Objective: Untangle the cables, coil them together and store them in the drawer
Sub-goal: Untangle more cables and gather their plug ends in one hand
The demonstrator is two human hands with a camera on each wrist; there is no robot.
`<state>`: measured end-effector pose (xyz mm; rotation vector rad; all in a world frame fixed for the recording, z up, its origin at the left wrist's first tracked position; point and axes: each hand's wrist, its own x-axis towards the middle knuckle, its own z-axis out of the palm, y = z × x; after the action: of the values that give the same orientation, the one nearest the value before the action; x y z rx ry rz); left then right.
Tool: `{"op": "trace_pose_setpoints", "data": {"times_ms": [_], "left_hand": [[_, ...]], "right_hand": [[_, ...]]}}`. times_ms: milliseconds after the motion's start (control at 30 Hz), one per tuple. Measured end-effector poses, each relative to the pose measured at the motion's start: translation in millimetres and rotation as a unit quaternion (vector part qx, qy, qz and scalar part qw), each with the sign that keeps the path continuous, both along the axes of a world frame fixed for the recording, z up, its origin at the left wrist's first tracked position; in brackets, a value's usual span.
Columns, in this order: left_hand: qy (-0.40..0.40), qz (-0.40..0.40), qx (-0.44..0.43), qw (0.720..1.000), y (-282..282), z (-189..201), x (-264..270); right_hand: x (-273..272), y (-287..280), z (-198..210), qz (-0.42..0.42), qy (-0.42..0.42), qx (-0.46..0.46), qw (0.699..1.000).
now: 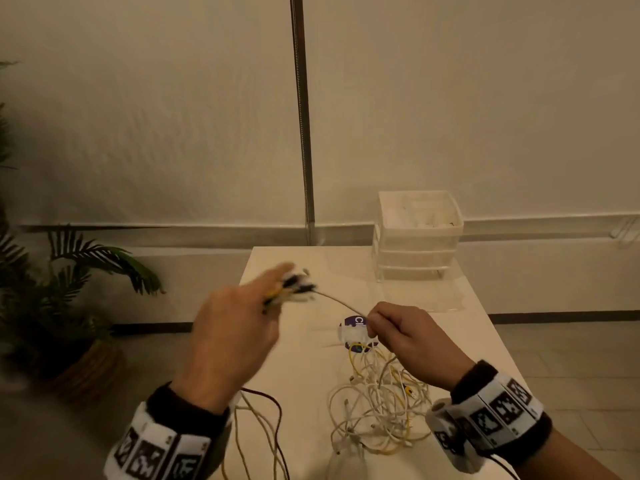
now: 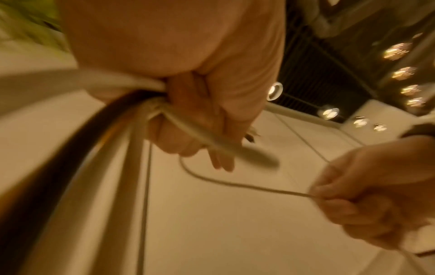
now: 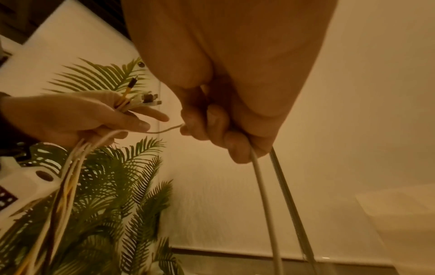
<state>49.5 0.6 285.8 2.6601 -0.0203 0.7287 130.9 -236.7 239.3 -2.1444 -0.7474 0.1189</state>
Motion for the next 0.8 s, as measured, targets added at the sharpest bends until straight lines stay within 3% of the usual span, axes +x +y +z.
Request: {"op": "trace_pose_setpoints", "data": {"times_ms": [67,133,333,500,633,700,800], "left_hand": [[0.074,-0.031,0.05,0.996,-22,-7,4],[0.111,-0.074,0.038,0.99,-40,-16,9],[0.054,-0.126,-0.138,0.981,-47,-23,17],[-0.025,-0.054,-0.252,0.966,-30,-13,26],[-0.071,0.03,-0.371,0.925,4,-4,32],[-0.067,0.04,-0.34,0.937,7,1,30],[-0.037,0.018,-0.215,0.976,-12,4,20]], "right_hand": [[-3,9,7,0.028,-0.006,0.002,1.0],[-6,15,14,0.059,0.007,0.028,0.998],[-9,7,20,0.078,0.132,0.143,0.978],[-8,1,4,0.065,0.137,0.149,0.977],[-2,-6,-17,0.034,0.123,0.136,0.982],[1,-4,-22,0.016,0.11,0.142,0.984],[8,2,-22,0.011,0.089,0.137,0.987]]}}
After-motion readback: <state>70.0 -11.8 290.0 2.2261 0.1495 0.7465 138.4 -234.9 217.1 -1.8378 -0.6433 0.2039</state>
